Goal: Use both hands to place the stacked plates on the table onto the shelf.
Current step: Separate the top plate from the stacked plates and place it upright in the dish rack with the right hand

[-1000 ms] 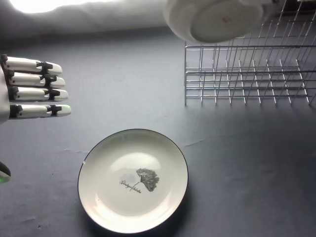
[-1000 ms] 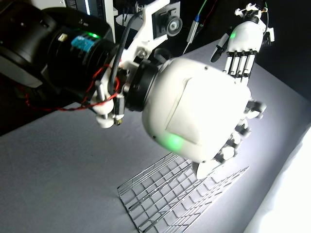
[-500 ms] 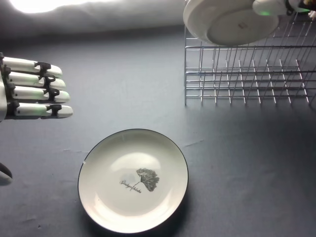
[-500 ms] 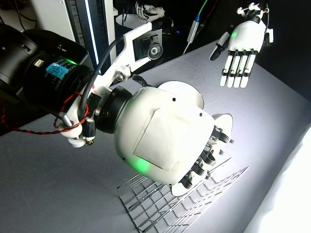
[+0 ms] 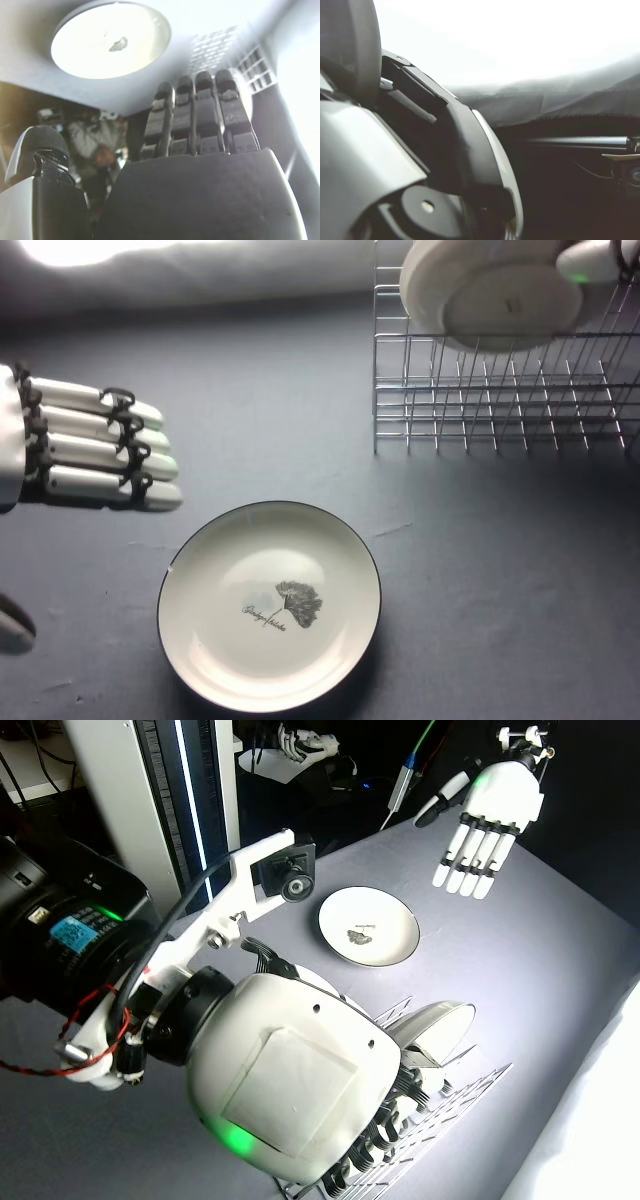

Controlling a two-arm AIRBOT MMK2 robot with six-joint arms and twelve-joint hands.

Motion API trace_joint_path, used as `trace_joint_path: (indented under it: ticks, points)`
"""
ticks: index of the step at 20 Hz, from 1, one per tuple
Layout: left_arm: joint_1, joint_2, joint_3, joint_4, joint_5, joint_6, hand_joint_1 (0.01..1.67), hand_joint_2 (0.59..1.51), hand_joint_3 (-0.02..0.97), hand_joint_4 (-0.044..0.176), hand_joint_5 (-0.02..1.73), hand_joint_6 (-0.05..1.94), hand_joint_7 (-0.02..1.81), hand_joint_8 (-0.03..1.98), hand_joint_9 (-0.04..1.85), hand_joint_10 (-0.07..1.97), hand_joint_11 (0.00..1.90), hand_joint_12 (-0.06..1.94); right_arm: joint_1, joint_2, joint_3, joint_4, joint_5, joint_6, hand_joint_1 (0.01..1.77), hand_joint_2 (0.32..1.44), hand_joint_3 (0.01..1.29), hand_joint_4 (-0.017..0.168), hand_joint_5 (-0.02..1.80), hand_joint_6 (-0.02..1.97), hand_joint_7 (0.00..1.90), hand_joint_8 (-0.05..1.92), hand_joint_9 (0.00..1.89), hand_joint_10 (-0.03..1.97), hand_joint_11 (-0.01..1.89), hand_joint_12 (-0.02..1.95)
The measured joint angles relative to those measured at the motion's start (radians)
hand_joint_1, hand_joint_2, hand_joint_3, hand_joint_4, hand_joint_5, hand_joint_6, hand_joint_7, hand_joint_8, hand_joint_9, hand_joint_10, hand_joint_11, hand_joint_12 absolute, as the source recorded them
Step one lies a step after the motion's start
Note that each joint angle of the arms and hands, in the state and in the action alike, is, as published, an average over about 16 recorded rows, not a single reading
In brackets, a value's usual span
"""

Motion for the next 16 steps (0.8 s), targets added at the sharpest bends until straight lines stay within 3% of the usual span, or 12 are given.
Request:
trace_joint_path:
  ticks: [8,16]
  points:
    - [0.065,-0.032,-0.007,0.022,-0.100,-0.007,0.02,1.069,0.014,-0.002,0.11,0.00,0.11,0.01,0.09,0.01,0.04,0.14,-0.078,-0.003,0.016,-0.001,0.035,0.000,1.37,1.04,0.01,-0.008,0.88,1.06,1.03,0.84,0.96,1.10,0.84,1.18]
    - [0.120,-0.063,-0.025,0.035,-0.090,-0.006,0.02,1.071,0.014,-0.002,0.10,0.00,0.10,0.01,0.09,0.01,0.04,0.14,-0.120,-0.003,0.017,-0.002,0.060,0.001,1.37,1.05,0.01,-0.008,0.87,1.03,1.01,0.87,0.94,1.12,0.81,1.21]
